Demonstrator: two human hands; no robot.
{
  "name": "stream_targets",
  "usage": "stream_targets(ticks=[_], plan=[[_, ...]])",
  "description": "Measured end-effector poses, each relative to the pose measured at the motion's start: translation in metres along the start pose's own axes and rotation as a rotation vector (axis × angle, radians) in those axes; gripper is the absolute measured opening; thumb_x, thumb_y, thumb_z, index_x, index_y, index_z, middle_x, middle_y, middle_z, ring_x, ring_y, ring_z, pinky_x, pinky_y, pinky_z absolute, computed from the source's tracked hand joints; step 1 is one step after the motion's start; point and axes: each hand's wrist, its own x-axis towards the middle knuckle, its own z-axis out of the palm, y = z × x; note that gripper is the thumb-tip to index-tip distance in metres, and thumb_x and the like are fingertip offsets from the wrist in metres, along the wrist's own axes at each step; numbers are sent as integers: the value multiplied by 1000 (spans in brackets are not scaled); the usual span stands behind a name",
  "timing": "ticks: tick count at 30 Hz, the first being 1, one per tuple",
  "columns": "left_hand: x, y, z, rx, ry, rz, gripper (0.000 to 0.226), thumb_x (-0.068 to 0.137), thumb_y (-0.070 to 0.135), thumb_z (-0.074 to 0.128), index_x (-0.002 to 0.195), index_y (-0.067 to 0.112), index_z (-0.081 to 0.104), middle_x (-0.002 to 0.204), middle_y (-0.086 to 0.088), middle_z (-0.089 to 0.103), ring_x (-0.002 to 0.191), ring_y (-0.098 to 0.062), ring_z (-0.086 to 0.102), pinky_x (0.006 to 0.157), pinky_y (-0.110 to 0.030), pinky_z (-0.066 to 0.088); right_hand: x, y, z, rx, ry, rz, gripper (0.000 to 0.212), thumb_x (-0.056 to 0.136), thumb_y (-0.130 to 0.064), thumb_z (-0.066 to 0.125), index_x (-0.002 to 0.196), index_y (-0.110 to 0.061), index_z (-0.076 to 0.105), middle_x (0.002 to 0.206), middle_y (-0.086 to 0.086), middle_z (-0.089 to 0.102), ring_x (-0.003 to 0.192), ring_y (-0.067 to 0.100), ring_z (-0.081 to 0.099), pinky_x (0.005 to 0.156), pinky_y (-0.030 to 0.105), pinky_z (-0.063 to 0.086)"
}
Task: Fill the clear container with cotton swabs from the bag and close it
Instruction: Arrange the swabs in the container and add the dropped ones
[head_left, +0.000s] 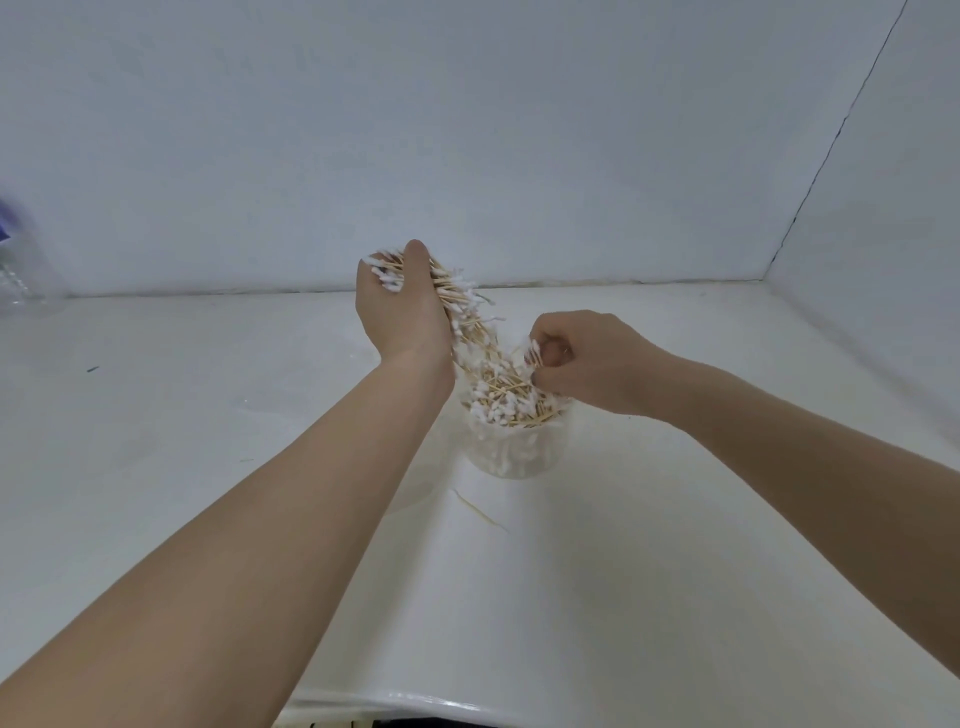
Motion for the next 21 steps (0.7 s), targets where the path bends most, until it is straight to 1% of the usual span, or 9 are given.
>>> stream_targets(ticks=[3,4,7,10,12,14,17,19,21], plan=[[0,1,0,9,0,2,18,92,25,66,81,21,52,78,4,58,69,-15,56,68,-34,49,-3,3,-1,38,25,-54,40,85,-10,65,117,-33,57,87,-4,66,75,12,66,66,25,53],[-1,1,1,11,-1,4,19,92,25,66,81,21,52,78,4,58,69,-15,56,68,-34,49,-5,3,0,4,27,-87,44,86,-10,65,121,-36,56,86,-6,65,74,12,67,67,27,55],[-2,1,1,13,-5,6,19,91,25,66,80,21,51,78,3,58,69,-16,55,68,-34,49,-8,5,4,-95,60,-151,20,89,-13,62,102,-26,70,82,-7,66,75,12,65,72,34,55],[-3,1,2,14,-11,1,21,91,25,66,78,21,49,78,3,56,68,-17,54,67,-34,47,-13,6,6,-148,65,-170,16,92,-14,61,98,-21,74,81,-6,67,76,15,64,71,34,53],[-4,2,3,21,-17,5,22,91,25,66,78,20,49,78,3,56,69,-17,53,67,-34,48,-16,7,4,-91,87,-167,23,92,-13,60,107,-28,69,79,-7,65,72,14,64,68,28,54],[-5,2,4,32,-16,8,20,91,25,66,80,20,50,79,3,58,69,-17,55,68,-33,49,-16,9,4,-25,104,-169,35,92,-12,60,119,-35,62,77,-8,60,66,7,59,60,14,47],[-6,1,4,22,-23,1,21,91,25,66,79,20,49,78,3,57,70,-17,54,68,-35,49,-16,11,6,-68,67,-199,49,93,-7,55,128,-40,61,73,-12,55,66,3,55,61,11,41],[-7,1,4,22,-27,0,22,90,24,66,78,20,48,78,2,56,70,-17,53,67,-35,48,-16,12,7,-136,47,-227,43,92,-6,54,122,-34,66,76,-13,57,70,4,55,66,16,41],[-6,1,4,26,-26,7,22,91,24,66,78,20,48,77,3,56,69,-17,53,67,-34,48,-15,14,8,-177,78,-257,24,91,-9,57,102,-25,71,80,-10,62,74,9,57,71,27,47]])
